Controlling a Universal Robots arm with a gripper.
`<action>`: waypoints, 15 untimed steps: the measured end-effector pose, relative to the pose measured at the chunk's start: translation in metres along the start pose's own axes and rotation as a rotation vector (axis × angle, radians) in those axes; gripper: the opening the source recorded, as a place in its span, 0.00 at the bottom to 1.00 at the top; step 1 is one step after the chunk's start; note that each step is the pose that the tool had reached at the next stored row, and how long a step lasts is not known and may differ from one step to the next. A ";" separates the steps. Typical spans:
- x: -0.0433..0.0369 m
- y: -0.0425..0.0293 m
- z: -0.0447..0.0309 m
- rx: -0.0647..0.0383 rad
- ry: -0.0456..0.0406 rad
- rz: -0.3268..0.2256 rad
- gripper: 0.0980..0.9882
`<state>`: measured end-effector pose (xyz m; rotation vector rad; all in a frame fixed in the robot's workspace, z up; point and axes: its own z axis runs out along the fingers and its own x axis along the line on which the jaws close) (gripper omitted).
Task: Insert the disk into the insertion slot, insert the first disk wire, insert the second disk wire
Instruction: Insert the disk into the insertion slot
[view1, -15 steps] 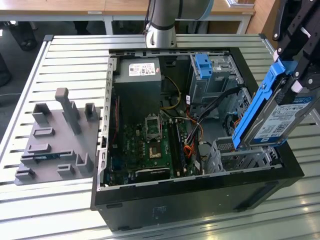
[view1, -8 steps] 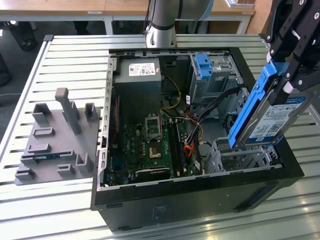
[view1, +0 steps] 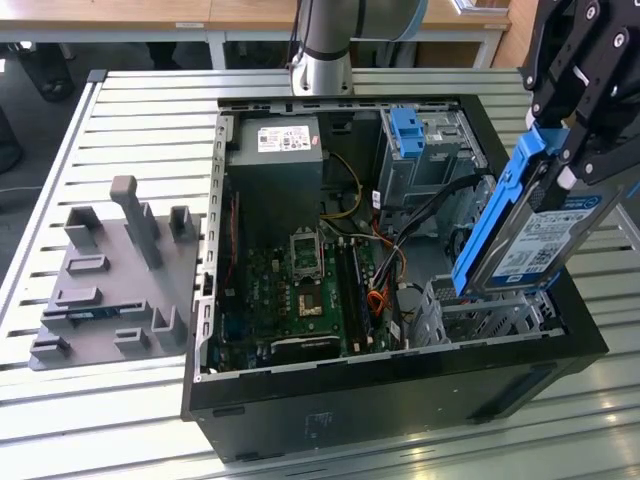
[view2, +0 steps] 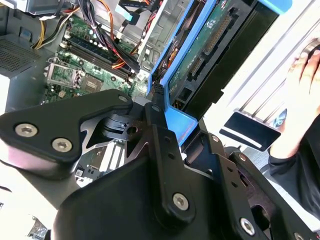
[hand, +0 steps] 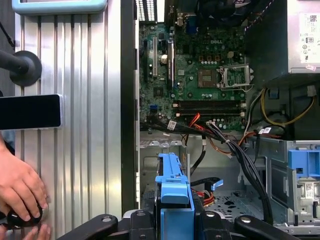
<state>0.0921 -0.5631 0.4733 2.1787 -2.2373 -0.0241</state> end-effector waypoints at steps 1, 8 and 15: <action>0.0000 0.0001 0.0004 0.000 0.0001 0.000 0.30; -0.0001 0.0001 0.0029 0.000 -0.0013 0.000 0.30; -0.0001 0.0002 0.0051 0.000 -0.0025 0.000 0.30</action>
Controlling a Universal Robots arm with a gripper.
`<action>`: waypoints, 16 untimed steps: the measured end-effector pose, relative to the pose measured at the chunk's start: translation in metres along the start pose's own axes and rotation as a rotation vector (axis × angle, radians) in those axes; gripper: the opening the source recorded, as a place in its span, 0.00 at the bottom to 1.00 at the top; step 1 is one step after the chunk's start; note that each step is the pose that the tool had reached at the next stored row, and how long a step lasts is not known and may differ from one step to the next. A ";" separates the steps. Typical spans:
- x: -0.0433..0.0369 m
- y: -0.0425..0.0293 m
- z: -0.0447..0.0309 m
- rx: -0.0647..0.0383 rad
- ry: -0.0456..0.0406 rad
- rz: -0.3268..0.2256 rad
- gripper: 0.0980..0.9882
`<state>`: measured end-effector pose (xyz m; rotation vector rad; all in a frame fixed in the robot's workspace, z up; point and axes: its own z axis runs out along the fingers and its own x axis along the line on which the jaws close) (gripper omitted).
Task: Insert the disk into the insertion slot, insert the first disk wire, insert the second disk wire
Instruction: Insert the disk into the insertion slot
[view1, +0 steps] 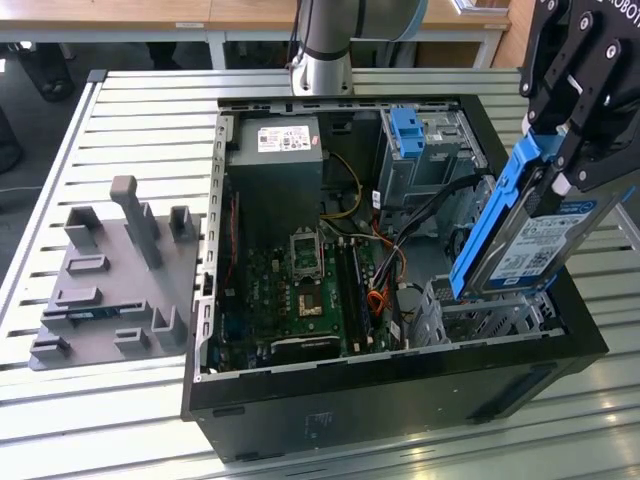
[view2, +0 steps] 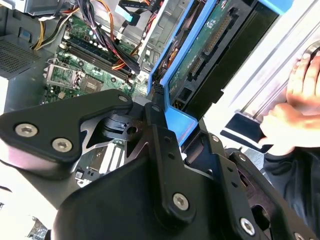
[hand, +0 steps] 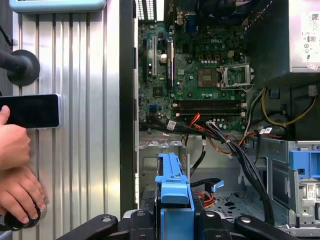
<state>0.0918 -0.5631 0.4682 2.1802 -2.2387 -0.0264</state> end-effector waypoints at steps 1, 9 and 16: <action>0.0000 0.0000 0.0003 0.000 0.0001 0.000 0.30; 0.0000 0.0002 0.0033 0.000 0.0000 0.000 0.30; 0.0000 0.0002 0.0054 0.001 0.0000 0.000 0.30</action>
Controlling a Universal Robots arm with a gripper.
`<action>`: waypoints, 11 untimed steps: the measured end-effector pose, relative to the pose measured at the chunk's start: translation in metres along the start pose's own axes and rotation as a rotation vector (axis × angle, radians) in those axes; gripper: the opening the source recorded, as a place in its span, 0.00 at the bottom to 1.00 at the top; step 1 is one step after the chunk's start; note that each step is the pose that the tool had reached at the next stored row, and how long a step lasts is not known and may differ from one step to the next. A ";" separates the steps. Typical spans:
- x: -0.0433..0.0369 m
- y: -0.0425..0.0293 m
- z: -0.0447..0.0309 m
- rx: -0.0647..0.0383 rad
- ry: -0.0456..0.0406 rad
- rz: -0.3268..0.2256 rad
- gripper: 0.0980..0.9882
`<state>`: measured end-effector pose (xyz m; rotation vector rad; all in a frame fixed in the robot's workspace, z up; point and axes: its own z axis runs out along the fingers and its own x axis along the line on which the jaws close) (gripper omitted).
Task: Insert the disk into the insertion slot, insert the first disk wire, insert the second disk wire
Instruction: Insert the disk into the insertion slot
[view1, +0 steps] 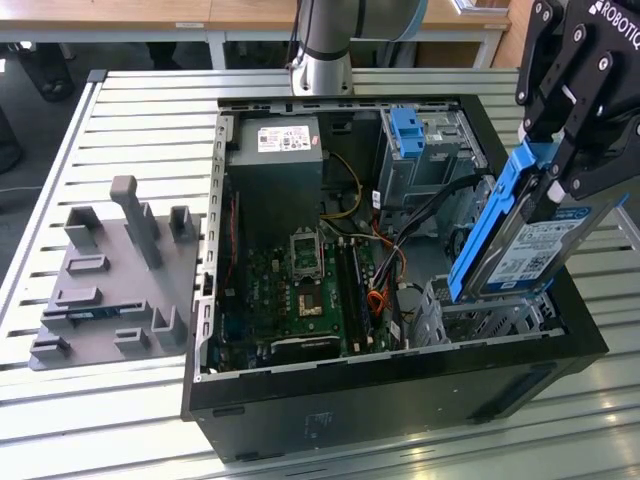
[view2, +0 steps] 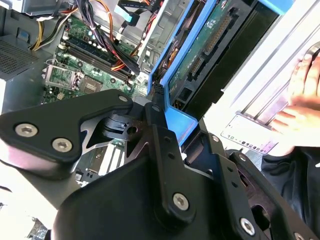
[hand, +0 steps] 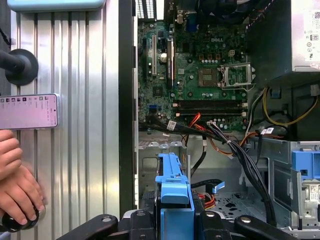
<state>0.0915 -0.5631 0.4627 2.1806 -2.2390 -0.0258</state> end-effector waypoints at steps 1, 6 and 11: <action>0.0000 0.0000 0.0003 0.000 0.0000 0.000 0.30; 0.0000 0.0002 0.0015 0.000 0.0000 0.000 0.30; 0.0000 0.0004 0.0025 0.000 0.0000 0.000 0.30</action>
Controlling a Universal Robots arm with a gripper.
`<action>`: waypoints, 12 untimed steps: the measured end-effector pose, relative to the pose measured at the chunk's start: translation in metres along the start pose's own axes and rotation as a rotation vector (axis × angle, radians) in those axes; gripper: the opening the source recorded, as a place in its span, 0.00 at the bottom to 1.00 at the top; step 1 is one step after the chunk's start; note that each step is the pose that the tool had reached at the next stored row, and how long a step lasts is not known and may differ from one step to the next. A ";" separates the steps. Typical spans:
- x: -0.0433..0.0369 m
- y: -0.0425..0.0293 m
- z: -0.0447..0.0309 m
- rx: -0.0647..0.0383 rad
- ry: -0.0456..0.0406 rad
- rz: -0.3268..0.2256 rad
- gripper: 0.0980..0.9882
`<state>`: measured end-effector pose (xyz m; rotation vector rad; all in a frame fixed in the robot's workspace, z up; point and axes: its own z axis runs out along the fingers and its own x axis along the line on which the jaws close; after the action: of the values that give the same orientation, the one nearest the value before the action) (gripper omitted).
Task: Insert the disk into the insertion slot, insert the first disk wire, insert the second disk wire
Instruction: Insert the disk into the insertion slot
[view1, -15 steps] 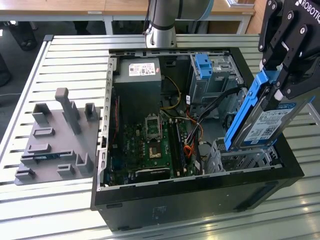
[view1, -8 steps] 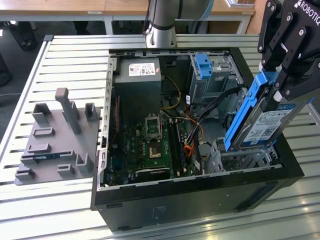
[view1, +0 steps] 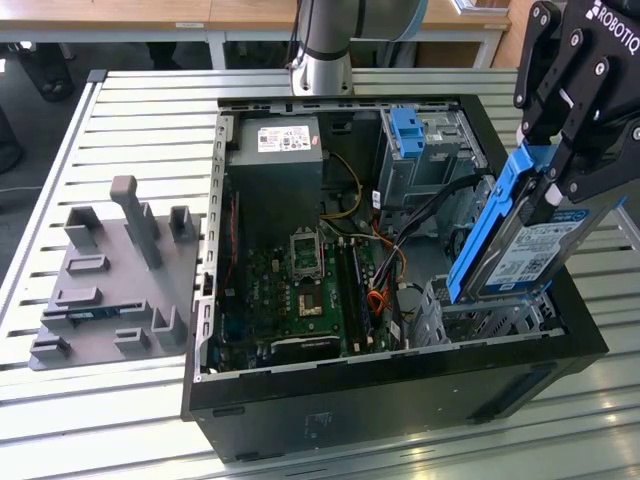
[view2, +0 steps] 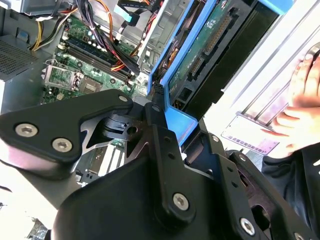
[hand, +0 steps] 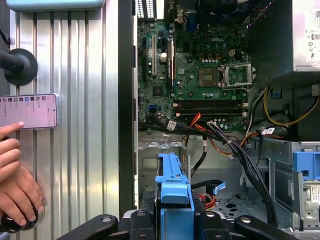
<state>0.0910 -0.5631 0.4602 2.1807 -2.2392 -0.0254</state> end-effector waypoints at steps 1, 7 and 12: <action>0.0000 0.0000 0.0002 0.000 0.0000 0.000 0.30; 0.0000 0.0001 0.0016 0.000 -0.0001 0.000 0.30; 0.0000 0.0002 0.0027 0.000 0.0000 0.000 0.30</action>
<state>0.0907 -0.5631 0.4575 2.1809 -2.2394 -0.0250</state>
